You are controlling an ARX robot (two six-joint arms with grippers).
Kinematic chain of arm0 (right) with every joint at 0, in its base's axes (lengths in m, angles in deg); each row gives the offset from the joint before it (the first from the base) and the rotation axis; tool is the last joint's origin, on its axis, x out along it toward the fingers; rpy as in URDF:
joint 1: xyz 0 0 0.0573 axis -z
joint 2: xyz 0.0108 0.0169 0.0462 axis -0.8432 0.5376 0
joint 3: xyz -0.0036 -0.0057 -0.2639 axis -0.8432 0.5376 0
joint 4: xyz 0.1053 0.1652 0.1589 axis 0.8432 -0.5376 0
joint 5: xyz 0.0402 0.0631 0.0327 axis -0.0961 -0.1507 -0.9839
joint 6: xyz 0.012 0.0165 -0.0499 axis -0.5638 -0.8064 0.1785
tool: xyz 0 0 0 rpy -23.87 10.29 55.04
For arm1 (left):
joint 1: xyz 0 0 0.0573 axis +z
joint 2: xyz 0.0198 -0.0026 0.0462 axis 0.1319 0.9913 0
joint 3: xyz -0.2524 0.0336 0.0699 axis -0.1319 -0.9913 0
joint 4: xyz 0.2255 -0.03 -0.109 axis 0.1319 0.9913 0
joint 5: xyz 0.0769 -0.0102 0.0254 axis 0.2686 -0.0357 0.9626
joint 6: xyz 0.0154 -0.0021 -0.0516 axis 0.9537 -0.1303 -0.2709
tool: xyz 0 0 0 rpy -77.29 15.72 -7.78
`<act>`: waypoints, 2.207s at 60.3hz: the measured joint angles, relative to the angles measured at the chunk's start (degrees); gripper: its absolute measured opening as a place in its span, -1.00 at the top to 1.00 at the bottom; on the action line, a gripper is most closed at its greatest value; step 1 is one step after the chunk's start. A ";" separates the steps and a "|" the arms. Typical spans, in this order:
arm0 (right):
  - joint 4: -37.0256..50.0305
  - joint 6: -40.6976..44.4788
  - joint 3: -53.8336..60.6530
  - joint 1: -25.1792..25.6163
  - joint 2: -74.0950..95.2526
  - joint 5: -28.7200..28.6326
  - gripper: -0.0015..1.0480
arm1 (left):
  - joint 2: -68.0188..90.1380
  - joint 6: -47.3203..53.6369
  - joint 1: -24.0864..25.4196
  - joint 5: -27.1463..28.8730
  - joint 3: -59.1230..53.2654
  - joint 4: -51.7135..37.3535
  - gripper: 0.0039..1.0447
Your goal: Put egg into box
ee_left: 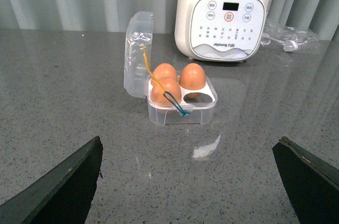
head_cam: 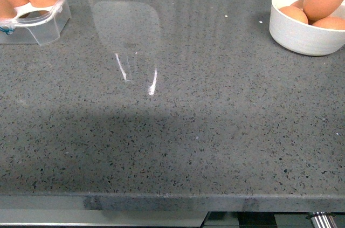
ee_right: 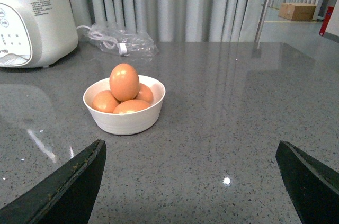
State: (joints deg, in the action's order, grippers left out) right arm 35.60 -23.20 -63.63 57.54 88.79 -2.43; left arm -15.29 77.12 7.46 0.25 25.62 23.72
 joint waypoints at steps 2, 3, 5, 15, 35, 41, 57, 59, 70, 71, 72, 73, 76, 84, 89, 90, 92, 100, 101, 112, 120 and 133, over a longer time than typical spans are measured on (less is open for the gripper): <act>0.00 0.00 0.00 0.00 0.00 0.00 -0.86 | 0.00 0.00 0.00 0.00 0.00 0.00 -0.87; 0.00 0.00 0.00 0.00 0.00 0.00 -0.86 | 0.00 0.00 0.00 0.00 0.00 0.00 -0.87; 0.00 0.00 0.00 0.00 0.00 0.00 -0.86 | 0.00 0.00 0.00 0.00 0.00 0.00 -0.87; 0.00 0.00 0.00 0.00 0.00 0.00 -0.86 | 0.00 0.00 0.00 0.00 0.00 0.00 -0.87; 0.00 0.00 0.00 0.00 0.00 0.00 -0.86 | 0.00 0.00 0.00 0.00 0.00 0.00 -0.87; 0.00 0.00 0.00 0.00 0.00 0.00 -0.86 | 0.00 0.00 0.00 0.00 0.00 0.00 -0.87; 0.00 0.00 0.00 0.00 0.00 0.00 -0.86 | 0.00 0.00 0.00 0.00 0.00 0.00 -0.87; 0.00 0.00 0.00 0.00 0.00 0.00 -0.86 | 0.00 0.00 0.00 0.00 0.00 0.00 -0.87; -1.90 -0.33 -0.57 -0.46 0.70 0.13 -0.86 | 0.00 0.00 0.00 0.02 0.00 0.00 -0.87; -3.23 -0.46 -1.14 -0.94 1.55 0.57 -0.86 | 0.00 0.00 0.00 0.00 0.00 0.00 -0.87; -3.54 -0.55 -1.36 -1.29 2.10 0.92 -0.86 | 0.00 0.00 0.00 0.00 0.00 0.00 -0.87; -3.58 -0.72 -1.75 -2.05 3.23 1.51 -0.86 | 0.00 0.00 0.00 0.00 0.00 0.00 -0.87; -2.69 -1.01 -2.56 -3.76 5.44 2.10 -0.86 | 0.00 0.00 0.00 0.00 0.00 0.00 -0.87; 7.41 -0.92 -5.46 -8.46 14.78 3.50 -0.86 | 0.00 0.00 0.00 0.02 0.00 0.00 -0.87; 18.23 -0.83 -8.94 -9.09 25.55 3.13 -0.86 | 0.00 0.00 0.00 0.00 0.00 0.00 -0.87; 19.30 -0.81 -9.33 -9.09 26.75 3.23 -0.86 | 0.02 0.00 0.00 0.00 0.00 0.00 -0.87; 22.58 -0.57 -10.54 -9.09 30.58 3.28 -0.86 | 0.02 0.00 0.00 0.00 0.00 0.00 -0.87; 33.00 -0.42 -19.54 -7.43 51.41 2.75 -0.86 | 0.00 0.00 0.00 0.00 0.00 0.00 -0.87; 33.05 -0.42 -20.20 -7.30 52.61 2.80 -0.86 | 0.00 0.00 0.00 0.00 0.00 0.00 -0.87; 28.24 -2.03 -31.39 -5.38 70.36 1.79 -0.86 | 0.00 0.00 0.00 0.00 0.00 0.00 -0.87; 24.87 -1.01 -38.07 -5.31 79.73 1.62 -0.86 | 0.00 0.00 0.00 0.00 0.00 0.00 -0.87; 20.92 -0.28 -42.03 -5.62 84.04 0.31 -0.86 | 0.00 0.00 0.00 0.02 0.00 0.00 -0.87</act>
State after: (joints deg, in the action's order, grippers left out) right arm 56.52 -23.49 -105.66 51.92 172.83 -2.13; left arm -15.29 77.12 7.46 0.27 25.62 23.72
